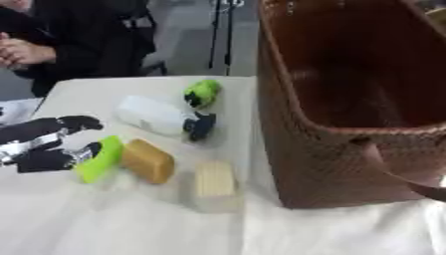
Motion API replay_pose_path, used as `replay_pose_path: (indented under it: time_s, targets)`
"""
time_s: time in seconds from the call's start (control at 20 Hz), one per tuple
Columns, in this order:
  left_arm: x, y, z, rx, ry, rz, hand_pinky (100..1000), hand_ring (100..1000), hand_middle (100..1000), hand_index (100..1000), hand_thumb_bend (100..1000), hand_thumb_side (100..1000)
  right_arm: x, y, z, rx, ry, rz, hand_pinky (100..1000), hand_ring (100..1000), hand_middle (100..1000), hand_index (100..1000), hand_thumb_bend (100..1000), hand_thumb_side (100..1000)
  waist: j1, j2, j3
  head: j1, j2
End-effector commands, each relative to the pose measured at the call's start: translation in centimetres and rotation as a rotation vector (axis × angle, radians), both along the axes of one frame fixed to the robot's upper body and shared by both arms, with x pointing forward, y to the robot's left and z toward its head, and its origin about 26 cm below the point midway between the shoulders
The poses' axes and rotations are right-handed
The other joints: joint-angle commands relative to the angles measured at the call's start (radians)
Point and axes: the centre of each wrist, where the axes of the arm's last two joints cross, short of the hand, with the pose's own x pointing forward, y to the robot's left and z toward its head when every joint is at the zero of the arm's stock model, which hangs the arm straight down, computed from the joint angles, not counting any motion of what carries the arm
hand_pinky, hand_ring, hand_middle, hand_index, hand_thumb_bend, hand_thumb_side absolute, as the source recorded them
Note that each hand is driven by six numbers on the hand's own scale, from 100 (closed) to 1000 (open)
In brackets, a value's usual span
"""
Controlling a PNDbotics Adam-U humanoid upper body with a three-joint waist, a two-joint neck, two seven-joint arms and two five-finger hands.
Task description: Pick up objects on the table and place them in the box.
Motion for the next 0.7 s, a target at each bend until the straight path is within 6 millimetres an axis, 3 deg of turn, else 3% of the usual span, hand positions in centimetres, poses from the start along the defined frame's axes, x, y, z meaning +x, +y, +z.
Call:
replay_pose_path:
  time_s: [0.05,0.7]
  targets:
    - [0.0,-0.1,0.9,0.047,-0.041,0.012,1000,1000,1000,1000,203,1000,0.0,0.1,0.4,-0.005,-0.186,0.103,816,775,764,670,100,859,-0.006,-0.009,-0.002,0.011,-0.004]
    - [1.0,0.9,-0.2,0.038,0.034,0.03,1000,1000,1000,1000,254,1000,0.1,0.3,0.4,0.004,-0.191,0.11,813,771,757,648,100,850,-0.01,-0.002,-0.007,0.019,-0.026]
